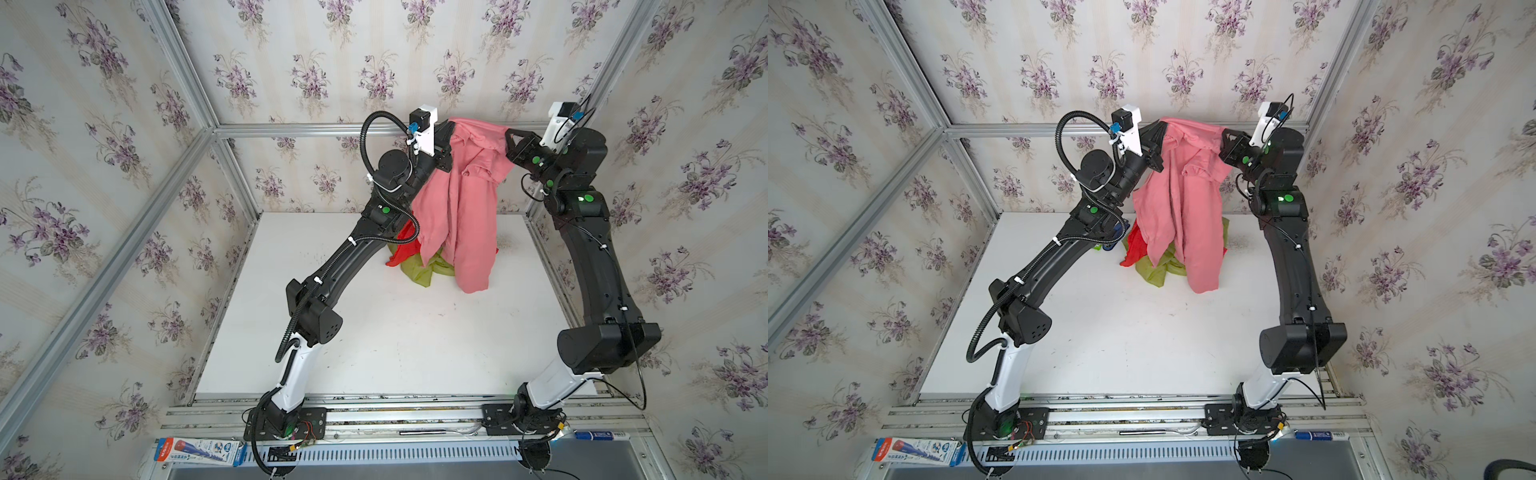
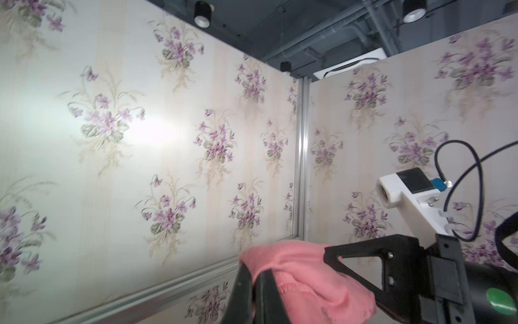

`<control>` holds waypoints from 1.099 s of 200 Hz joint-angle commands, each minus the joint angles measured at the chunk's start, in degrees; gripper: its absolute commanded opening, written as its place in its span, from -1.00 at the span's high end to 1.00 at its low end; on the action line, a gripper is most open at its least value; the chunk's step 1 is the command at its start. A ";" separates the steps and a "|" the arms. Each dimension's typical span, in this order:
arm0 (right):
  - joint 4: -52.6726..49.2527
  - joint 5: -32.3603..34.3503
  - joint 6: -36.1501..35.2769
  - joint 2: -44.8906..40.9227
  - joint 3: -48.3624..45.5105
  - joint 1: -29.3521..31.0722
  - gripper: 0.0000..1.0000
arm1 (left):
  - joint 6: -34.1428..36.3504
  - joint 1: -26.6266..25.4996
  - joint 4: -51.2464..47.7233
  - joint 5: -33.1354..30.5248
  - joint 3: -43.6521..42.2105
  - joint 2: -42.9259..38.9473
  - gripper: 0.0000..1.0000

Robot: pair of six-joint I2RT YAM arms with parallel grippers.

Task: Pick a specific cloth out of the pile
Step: 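Lift the pink cloth higher with both grippers, pulling it clear of the pile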

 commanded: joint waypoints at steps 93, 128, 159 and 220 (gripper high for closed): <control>-23.20 -7.84 -4.20 2.72 3.30 -0.39 1.00 | -14.74 1.63 -12.80 3.77 -17.16 -10.31 1.00; -26.65 -7.65 -7.04 -1.69 0.99 -0.36 0.98 | -15.47 1.63 -12.72 9.18 -26.51 -17.40 1.00; -20.69 -4.68 -6.00 -7.15 -3.80 -0.42 0.98 | -16.32 1.59 -12.67 12.78 -27.93 -20.97 1.00; -21.65 -1.31 -6.39 -7.54 3.10 -0.83 1.00 | -19.99 1.37 -12.20 19.24 -20.71 -20.28 1.00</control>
